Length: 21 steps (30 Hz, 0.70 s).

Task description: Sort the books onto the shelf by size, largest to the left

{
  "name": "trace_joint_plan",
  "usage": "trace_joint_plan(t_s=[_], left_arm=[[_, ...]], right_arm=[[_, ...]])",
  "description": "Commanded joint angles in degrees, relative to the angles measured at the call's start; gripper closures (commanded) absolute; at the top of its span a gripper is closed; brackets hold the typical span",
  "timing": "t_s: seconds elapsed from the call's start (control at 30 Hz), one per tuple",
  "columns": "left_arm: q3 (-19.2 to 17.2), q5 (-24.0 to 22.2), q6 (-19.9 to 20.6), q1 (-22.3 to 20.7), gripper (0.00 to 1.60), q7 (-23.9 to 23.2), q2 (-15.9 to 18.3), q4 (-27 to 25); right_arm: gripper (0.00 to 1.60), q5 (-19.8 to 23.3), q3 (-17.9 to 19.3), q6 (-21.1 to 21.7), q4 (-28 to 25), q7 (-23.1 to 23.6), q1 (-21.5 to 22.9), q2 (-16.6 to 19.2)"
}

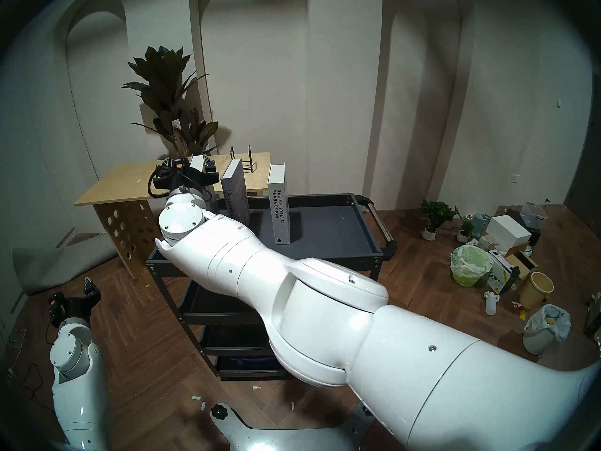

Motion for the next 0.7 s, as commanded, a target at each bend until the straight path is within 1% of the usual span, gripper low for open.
trace_joint_plan(t_s=[0.0,0.07,0.13,0.17,0.2,0.3,0.4,0.43,0.47,0.5,0.6,0.63,0.67], left_arm=[[1.75,0.74,-1.53,-1.10,0.00,-0.73,0.26,-3.24],[2.52,1.08,-2.10,-1.65,0.00,-0.74,0.31,-4.45],[3.27,1.54,-2.65,-2.23,0.00,-0.77,0.48,-5.82],[3.80,1.92,-2.97,-2.44,0.00,-0.88,0.64,-6.65],[4.23,2.17,-3.09,-2.65,0.00,-0.86,0.68,-7.29],[5.84,2.78,-3.46,-3.41,0.00,-1.05,0.69,-9.26],[7.54,3.23,-3.55,-4.04,0.00,-1.41,0.75,-10.70],[8.14,3.33,-3.43,-4.31,0.00,-1.59,0.84,-11.02],[8.83,3.55,-3.43,-4.56,0.00,-1.73,0.89,-11.50],[9.37,3.61,-3.40,-4.81,0.00,-1.89,0.94,-11.71],[11.32,4.12,-3.31,-5.46,0.00,-2.27,0.98,-12.65],[11.75,4.08,-3.21,-5.58,0.00,-2.39,0.91,-12.72],[12.52,4.26,-3.16,-5.79,0.00,-2.55,0.90,-13.05]], right_arm=[[0.00,-0.52,3.28,-3.78,-3.41,-2.68,5.86,-0.58],[0.00,-0.84,4.89,-4.90,-3.36,-4.02,7.78,-0.58],[0.00,-2.41,6.52,-6.15,-5.43,-4.67,7.94,-0.58],[0.00,-2.75,7.22,-6.61,-6.04,-4.99,9.03,0.46],[0.00,-3.62,8.23,-7.01,-7.07,-5.45,8.82,1.55],[0.00,-5.15,10.33,-6.91,-8.21,-6.42,10.68,5.74],[0.00,-5.89,12.90,-6.11,-6.84,-7.62,12.83,7.79],[0.00,-6.64,14.00,-5.59,-5.70,-8.07,12.33,7.20],[0.00,-6.52,14.35,-5.53,-5.23,-8.52,13.98,8.83],[0.00,-6.75,15.31,-5.29,-4.54,-8.59,13.57,8.45],[0.00,-7.48,17.26,-5.05,-2.78,-9.62,14.50,11.22],[0.00,-7.44,17.76,-4.93,-2.02,-9.83,14.27,11.11],[0.00,-7.65,18.50,-4.96,-1.37,-10.18,14.49,12.41]])
